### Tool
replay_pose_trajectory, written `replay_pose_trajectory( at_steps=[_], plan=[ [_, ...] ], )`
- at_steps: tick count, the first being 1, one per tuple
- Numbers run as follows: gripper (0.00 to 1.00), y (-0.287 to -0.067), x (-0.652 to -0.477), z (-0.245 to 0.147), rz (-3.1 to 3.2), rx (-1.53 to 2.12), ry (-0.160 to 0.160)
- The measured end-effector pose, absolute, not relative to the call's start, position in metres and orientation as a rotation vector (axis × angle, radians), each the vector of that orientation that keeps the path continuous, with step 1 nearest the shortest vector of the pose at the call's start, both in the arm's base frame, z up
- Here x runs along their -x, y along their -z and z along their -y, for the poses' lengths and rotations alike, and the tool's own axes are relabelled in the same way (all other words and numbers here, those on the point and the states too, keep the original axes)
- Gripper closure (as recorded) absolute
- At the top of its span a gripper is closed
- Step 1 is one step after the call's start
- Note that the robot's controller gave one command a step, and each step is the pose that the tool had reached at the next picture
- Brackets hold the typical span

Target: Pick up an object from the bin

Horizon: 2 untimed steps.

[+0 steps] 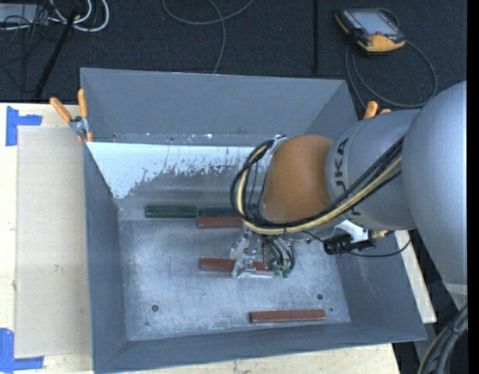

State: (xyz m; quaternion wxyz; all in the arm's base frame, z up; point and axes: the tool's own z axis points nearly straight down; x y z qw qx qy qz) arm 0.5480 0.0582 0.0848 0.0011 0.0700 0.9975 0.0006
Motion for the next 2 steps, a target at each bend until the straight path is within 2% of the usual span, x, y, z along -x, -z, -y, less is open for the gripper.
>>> replay_pose_trajectory(
  at_steps=[2],
  plan=[
    [1.0,-0.112,-0.546,-0.058,-3.143,-0.222,0.002]
  ],
)
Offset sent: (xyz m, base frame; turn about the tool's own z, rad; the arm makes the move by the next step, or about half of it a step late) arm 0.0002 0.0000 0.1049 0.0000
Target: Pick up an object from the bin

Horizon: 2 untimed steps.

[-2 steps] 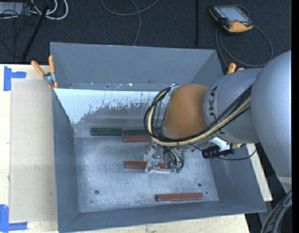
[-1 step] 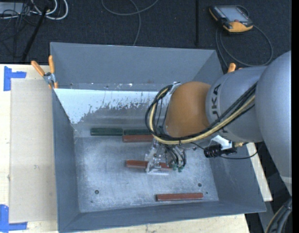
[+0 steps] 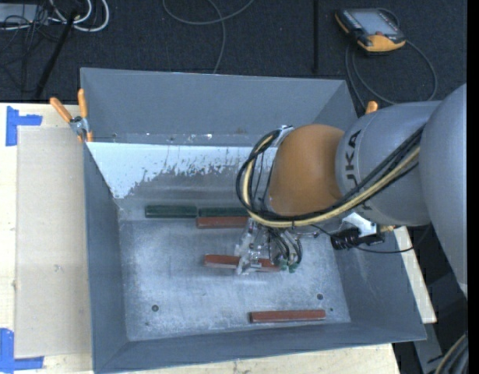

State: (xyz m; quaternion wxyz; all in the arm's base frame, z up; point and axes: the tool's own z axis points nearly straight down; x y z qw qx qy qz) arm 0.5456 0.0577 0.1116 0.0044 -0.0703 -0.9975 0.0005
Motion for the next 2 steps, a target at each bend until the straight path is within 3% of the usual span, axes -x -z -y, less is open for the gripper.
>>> replay_pose_trajectory(
  at_steps=[2],
  plan=[
    [1.0,-0.155,-0.547,-0.058,3.131,0.221,0.0]
  ],
)
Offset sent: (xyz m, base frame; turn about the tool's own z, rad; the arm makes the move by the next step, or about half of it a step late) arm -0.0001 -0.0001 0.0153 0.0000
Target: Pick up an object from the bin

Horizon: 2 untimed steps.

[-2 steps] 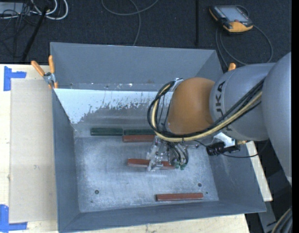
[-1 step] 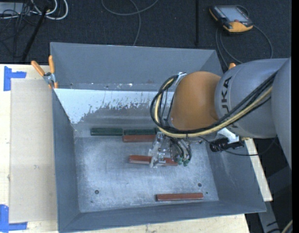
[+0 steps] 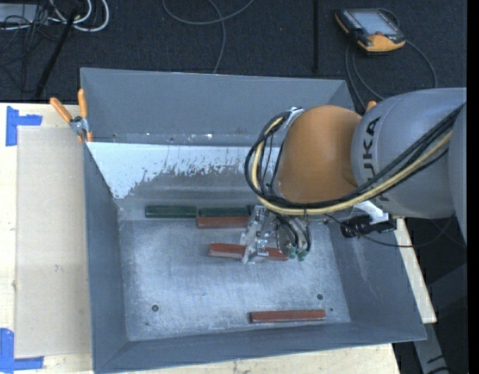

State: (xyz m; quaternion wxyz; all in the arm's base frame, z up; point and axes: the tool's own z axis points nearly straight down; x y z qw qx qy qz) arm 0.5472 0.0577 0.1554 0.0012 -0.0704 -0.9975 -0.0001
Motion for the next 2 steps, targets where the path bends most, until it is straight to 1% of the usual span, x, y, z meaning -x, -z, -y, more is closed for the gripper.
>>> replay_pose_trajectory(
  at_steps=[1,2],
  plan=[
    [1.0,-0.1681,-0.5479,-0.0576,3.136,0.221,0.001],
    [1.0,-0.1754,-0.5478,-0.0574,3.136,0.221,0.001]
  ],
)
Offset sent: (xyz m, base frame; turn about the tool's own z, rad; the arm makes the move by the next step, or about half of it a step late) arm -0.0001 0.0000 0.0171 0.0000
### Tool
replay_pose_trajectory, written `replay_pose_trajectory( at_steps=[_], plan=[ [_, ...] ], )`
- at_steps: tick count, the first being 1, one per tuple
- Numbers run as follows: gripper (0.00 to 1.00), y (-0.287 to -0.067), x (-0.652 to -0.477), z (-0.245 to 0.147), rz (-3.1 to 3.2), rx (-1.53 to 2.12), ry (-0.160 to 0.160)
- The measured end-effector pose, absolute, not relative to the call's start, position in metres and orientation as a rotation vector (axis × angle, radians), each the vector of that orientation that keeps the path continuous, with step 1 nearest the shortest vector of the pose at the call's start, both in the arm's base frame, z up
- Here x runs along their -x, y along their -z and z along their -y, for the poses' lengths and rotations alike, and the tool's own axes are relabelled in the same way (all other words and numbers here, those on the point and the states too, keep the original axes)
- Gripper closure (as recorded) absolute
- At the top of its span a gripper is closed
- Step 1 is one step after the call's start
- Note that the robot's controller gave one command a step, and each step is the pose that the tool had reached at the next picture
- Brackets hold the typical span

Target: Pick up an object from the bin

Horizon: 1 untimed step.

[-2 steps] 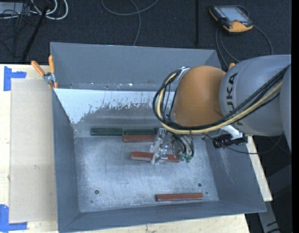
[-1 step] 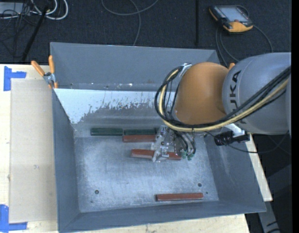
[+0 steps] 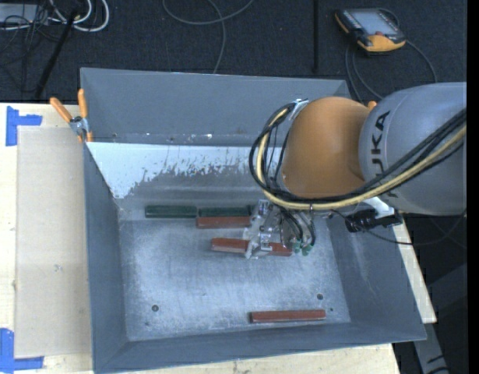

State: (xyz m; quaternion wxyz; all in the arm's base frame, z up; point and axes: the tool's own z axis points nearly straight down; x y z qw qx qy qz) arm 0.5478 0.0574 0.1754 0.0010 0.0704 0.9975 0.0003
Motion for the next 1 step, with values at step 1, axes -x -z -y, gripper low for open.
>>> replay_pose_trajectory(
  at_steps=[1],
  plan=[
    [1.0,-0.1805,-0.5478,-0.0573,-3.132,-0.221,-0.001]
  ],
)
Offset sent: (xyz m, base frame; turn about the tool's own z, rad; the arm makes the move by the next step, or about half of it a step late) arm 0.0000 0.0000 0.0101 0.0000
